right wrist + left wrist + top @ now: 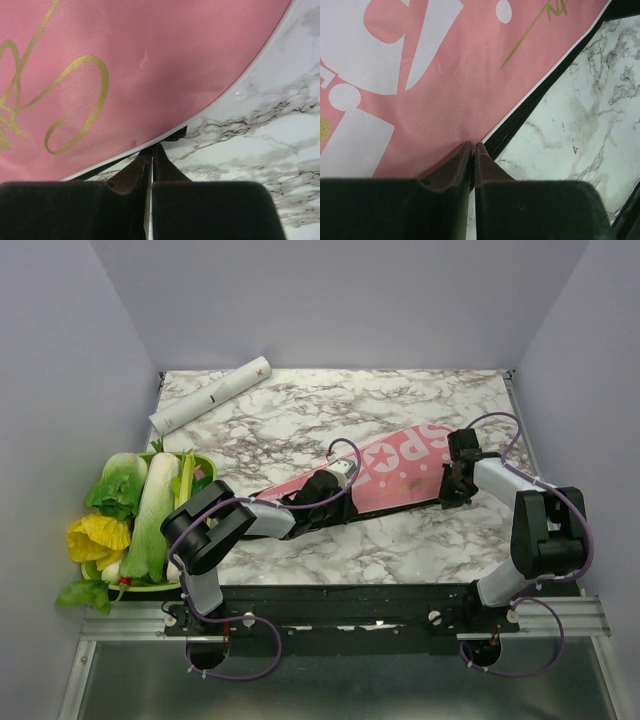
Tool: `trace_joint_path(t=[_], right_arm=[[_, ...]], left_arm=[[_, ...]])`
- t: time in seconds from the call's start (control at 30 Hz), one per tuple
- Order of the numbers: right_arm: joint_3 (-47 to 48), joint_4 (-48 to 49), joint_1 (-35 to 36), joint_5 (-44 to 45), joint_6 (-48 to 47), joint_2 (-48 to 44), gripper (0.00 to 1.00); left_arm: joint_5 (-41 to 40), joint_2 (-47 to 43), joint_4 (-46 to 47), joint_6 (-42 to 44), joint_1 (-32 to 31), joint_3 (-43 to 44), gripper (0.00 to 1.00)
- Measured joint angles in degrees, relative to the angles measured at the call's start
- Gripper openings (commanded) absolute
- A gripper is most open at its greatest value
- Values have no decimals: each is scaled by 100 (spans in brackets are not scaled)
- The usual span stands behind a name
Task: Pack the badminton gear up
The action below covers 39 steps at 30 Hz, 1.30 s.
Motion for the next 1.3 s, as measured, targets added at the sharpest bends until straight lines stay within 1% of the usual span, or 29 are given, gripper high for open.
trace_joint_path(t=[0.03, 0.3, 0.5, 0.6, 0.73, 1.1, 1.17, 1.3], right_arm=[[0, 0, 0, -2, 2, 0, 1], [0, -2, 0, -24, 2, 0, 1], [-59, 92, -26, -295, -7, -37, 1], [-129, 203, 83, -431, 15, -90, 1], [-129, 315, 525, -660, 133, -81, 1], [140, 654, 2022, -1329, 728, 326, 1], [192, 732, 2293, -1338, 831, 385, 1], [177, 918, 2583, -1403, 1102, 420, 1]], left_arm=[[0, 0, 0, 0, 0, 0, 16], [0, 0, 0, 0, 0, 0, 16], [2, 0, -2, 0, 0, 0, 13], [7, 2, -2, 2, 0, 2, 12], [20, 28, -2, 2, 0, 28, 10], [70, 85, 0, 4, 7, 90, 9], [70, 85, -7, 13, 11, 90, 9], [72, 42, -7, 74, 44, 74, 11]])
